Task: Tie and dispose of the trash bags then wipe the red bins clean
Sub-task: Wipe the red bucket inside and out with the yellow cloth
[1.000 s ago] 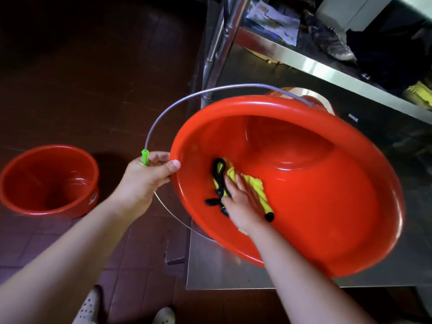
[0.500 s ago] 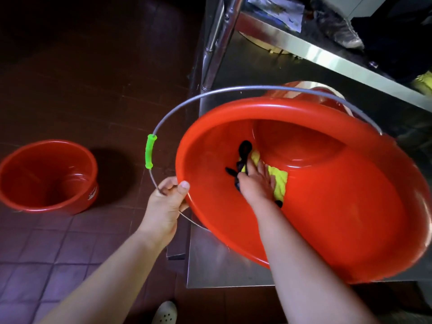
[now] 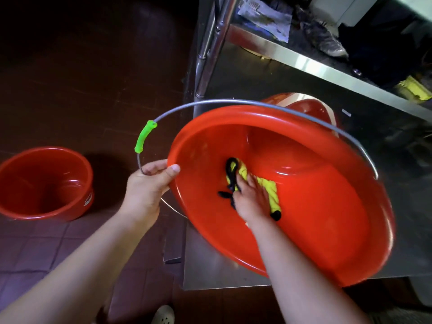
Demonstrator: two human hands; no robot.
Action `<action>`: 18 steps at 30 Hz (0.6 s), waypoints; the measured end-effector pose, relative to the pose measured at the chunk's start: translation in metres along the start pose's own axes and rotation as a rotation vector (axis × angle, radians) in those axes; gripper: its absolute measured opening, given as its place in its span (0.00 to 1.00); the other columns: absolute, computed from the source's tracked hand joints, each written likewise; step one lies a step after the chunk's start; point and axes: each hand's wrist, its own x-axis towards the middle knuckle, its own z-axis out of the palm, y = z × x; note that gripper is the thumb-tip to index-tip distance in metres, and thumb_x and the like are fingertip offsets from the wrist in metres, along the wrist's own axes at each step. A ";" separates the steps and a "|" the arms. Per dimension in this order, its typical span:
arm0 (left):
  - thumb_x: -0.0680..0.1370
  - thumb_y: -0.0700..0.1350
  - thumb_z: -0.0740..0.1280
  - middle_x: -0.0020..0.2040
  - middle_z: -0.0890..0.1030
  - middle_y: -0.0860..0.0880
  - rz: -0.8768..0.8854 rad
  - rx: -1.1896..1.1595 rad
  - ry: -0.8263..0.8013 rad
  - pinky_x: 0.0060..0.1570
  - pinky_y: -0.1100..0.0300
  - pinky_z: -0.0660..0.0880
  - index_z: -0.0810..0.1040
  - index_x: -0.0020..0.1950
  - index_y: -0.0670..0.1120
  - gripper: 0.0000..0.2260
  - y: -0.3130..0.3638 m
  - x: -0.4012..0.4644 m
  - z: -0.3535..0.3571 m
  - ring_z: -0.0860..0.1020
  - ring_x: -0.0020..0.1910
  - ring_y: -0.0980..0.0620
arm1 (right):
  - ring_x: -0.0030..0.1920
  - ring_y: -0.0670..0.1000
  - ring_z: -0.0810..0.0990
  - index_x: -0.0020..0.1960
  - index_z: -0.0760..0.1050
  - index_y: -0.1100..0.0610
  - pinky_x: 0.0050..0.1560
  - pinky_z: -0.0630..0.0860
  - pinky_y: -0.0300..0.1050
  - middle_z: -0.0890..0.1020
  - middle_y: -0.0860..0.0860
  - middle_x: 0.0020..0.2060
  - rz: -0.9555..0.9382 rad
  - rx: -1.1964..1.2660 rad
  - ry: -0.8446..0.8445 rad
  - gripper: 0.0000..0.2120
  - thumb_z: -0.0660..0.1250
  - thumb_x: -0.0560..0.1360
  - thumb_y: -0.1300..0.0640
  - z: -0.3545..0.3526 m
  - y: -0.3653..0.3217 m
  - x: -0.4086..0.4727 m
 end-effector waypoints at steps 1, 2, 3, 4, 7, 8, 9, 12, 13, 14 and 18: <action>0.63 0.43 0.73 0.34 0.84 0.52 0.013 0.036 -0.060 0.31 0.68 0.75 0.79 0.43 0.46 0.10 0.006 0.004 -0.002 0.82 0.33 0.58 | 0.76 0.49 0.52 0.75 0.55 0.42 0.74 0.48 0.49 0.55 0.49 0.77 0.079 -0.030 0.003 0.27 0.55 0.78 0.51 -0.005 0.008 0.013; 0.62 0.44 0.74 0.35 0.84 0.51 0.017 0.079 -0.124 0.32 0.67 0.76 0.79 0.42 0.47 0.10 0.011 0.009 -0.003 0.82 0.34 0.57 | 0.76 0.50 0.51 0.75 0.54 0.41 0.74 0.48 0.50 0.55 0.49 0.77 0.156 -0.050 -0.003 0.27 0.55 0.78 0.51 -0.010 0.016 0.024; 0.62 0.44 0.75 0.35 0.83 0.51 0.013 0.119 -0.184 0.34 0.65 0.77 0.80 0.41 0.47 0.10 0.014 0.013 -0.005 0.82 0.35 0.56 | 0.76 0.50 0.50 0.75 0.53 0.40 0.74 0.47 0.51 0.54 0.49 0.77 0.215 -0.054 -0.012 0.27 0.54 0.78 0.50 -0.013 0.021 0.034; 0.62 0.44 0.77 0.36 0.83 0.51 0.004 0.145 -0.228 0.36 0.64 0.78 0.80 0.41 0.48 0.11 0.016 0.018 -0.007 0.82 0.35 0.55 | 0.76 0.50 0.49 0.75 0.52 0.40 0.74 0.46 0.52 0.53 0.48 0.77 0.251 -0.049 -0.017 0.27 0.53 0.78 0.50 -0.013 0.024 0.041; 0.64 0.42 0.77 0.38 0.81 0.52 -0.001 0.110 -0.202 0.38 0.64 0.78 0.80 0.42 0.52 0.11 0.008 0.024 -0.008 0.81 0.37 0.57 | 0.77 0.50 0.47 0.75 0.50 0.39 0.74 0.44 0.53 0.52 0.47 0.77 0.263 -0.052 -0.004 0.28 0.52 0.77 0.49 -0.006 0.024 0.051; 0.64 0.43 0.76 0.39 0.81 0.52 -0.006 0.081 -0.159 0.38 0.64 0.78 0.79 0.44 0.52 0.12 0.000 0.022 -0.007 0.81 0.37 0.58 | 0.77 0.50 0.47 0.75 0.50 0.39 0.74 0.44 0.53 0.52 0.48 0.77 0.257 -0.058 -0.001 0.28 0.52 0.77 0.49 -0.005 0.024 0.051; 0.64 0.44 0.74 0.41 0.81 0.52 -0.024 0.068 -0.121 0.39 0.64 0.77 0.77 0.46 0.51 0.13 -0.011 0.016 -0.005 0.81 0.38 0.58 | 0.77 0.50 0.47 0.75 0.50 0.39 0.74 0.44 0.53 0.52 0.48 0.77 0.254 -0.058 -0.002 0.28 0.52 0.77 0.49 -0.005 0.025 0.051; 0.68 0.46 0.71 0.49 0.82 0.52 -0.153 0.107 -0.112 0.46 0.58 0.76 0.72 0.53 0.53 0.16 -0.049 -0.011 0.003 0.82 0.46 0.57 | 0.77 0.50 0.47 0.75 0.52 0.39 0.74 0.44 0.53 0.52 0.49 0.77 0.251 -0.001 -0.012 0.28 0.54 0.77 0.50 -0.006 0.021 0.044; 0.69 0.48 0.71 0.53 0.82 0.52 -0.192 0.119 -0.130 0.49 0.57 0.76 0.72 0.57 0.54 0.17 -0.057 -0.019 0.005 0.81 0.50 0.56 | 0.77 0.50 0.48 0.75 0.53 0.40 0.74 0.44 0.53 0.53 0.50 0.77 0.232 0.033 -0.007 0.27 0.54 0.77 0.50 -0.005 0.016 0.037; 0.70 0.50 0.70 0.55 0.81 0.52 -0.209 0.124 -0.144 0.52 0.57 0.76 0.72 0.60 0.54 0.19 -0.061 -0.024 0.007 0.81 0.53 0.55 | 0.76 0.50 0.48 0.75 0.55 0.42 0.74 0.44 0.53 0.53 0.50 0.77 0.196 0.065 0.005 0.27 0.55 0.77 0.51 -0.001 0.009 0.026; 0.74 0.48 0.68 0.56 0.81 0.50 -0.124 0.187 -0.079 0.56 0.57 0.75 0.72 0.63 0.49 0.18 -0.060 -0.023 0.012 0.80 0.54 0.55 | 0.77 0.50 0.47 0.76 0.55 0.46 0.75 0.42 0.50 0.51 0.54 0.77 -0.093 0.121 0.042 0.29 0.58 0.76 0.52 0.024 -0.017 -0.045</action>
